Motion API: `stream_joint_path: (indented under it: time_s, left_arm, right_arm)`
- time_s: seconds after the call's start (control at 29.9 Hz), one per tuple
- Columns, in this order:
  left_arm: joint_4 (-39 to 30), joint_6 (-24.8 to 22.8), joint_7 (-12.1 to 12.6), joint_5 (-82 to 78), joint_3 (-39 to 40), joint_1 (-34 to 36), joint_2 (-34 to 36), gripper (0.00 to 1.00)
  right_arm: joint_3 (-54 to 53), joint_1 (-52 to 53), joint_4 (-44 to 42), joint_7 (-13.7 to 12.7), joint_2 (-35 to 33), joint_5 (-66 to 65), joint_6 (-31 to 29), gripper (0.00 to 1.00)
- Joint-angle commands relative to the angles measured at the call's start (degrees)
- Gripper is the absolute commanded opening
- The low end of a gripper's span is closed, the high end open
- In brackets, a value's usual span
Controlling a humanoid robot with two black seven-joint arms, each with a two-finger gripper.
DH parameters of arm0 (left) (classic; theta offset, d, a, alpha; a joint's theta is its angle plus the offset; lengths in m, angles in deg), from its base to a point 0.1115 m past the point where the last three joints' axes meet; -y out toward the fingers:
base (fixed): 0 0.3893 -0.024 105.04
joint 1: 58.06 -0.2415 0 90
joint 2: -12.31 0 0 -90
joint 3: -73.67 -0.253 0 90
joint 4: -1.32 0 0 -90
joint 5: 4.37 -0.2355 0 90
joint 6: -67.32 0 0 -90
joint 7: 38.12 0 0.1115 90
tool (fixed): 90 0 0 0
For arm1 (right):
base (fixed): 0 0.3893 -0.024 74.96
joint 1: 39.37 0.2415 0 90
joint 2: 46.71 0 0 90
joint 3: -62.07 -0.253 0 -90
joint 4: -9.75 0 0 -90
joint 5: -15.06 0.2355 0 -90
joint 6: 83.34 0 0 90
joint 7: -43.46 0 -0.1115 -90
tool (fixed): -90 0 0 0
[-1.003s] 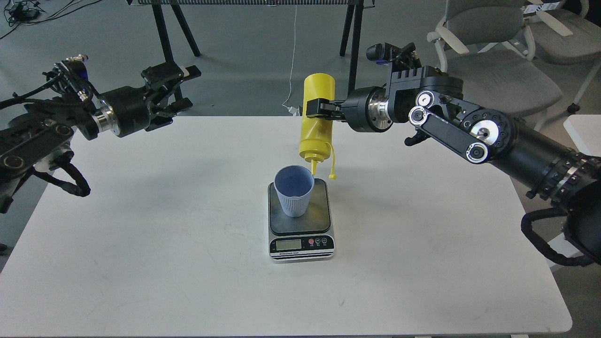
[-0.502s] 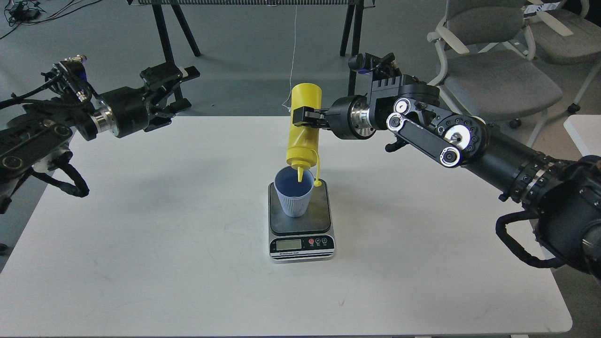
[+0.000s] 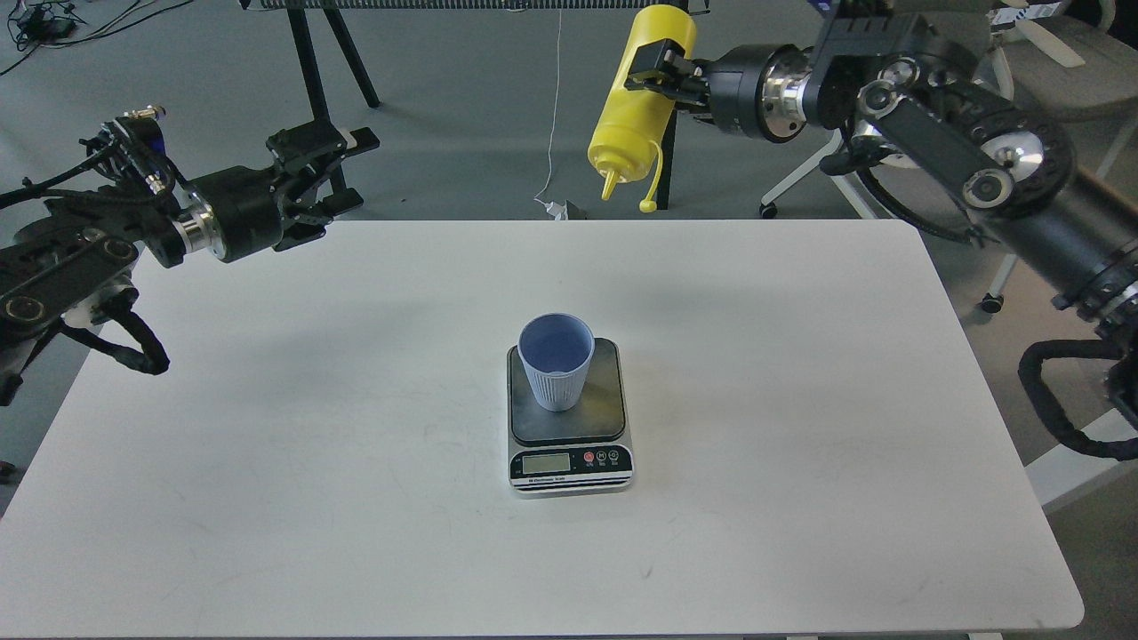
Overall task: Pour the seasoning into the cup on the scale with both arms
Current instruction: 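Turn the yellow bottle upright and lower it back onto the table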
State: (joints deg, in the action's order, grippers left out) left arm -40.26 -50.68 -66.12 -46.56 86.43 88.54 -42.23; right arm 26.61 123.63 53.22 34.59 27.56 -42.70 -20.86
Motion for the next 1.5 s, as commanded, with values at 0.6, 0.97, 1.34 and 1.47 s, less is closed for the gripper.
stream_joint_path:
  time_s: [0.6,0.97,1.34,1.47]
  left_arm:
    - [0.0,0.0,0.0,-0.5,-0.6,-1.1,-0.2,1.0]
    - [0.0,0.0,0.0,-0.4,-0.6,-2.2,0.0,1.0]
    - [0.0,0.0,0.0,-0.4,-0.6,-2.5,0.0,1.0]
    - [0.0,0.0,0.0,-0.4,-0.6,-2.5,-0.1,1.0]
  right_arm:
    - [-12.2,-41.1,17.0,2.2,-28.7,103.0,-0.5,0.06]
    - [-13.4,-56.9,17.9,4.5,-18.7,102.3,-0.5,0.06]
    - [-12.5,-59.5,12.3,4.1,-11.4,101.6,-0.5,0.08]
    - [-12.6,-59.4,10.1,4.1,-9.2,99.4,-0.5,0.08]
